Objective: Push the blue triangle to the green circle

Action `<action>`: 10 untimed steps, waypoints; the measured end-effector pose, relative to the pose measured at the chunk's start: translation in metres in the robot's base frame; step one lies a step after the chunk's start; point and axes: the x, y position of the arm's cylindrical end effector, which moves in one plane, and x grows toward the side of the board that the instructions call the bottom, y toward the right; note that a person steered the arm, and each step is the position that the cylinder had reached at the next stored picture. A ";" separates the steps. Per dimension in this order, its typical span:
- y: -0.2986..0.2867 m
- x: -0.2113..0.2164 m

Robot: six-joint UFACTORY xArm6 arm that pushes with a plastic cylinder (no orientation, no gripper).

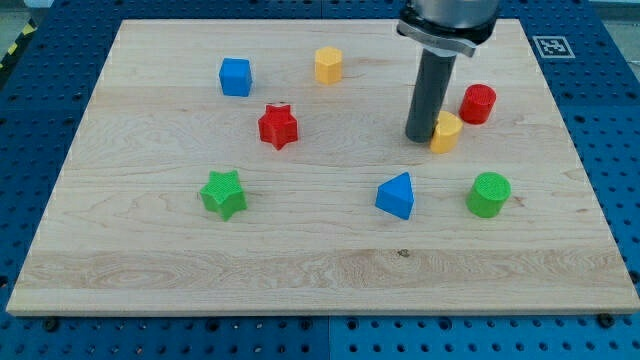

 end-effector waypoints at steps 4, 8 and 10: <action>-0.053 0.052; -0.086 0.101; -0.007 0.099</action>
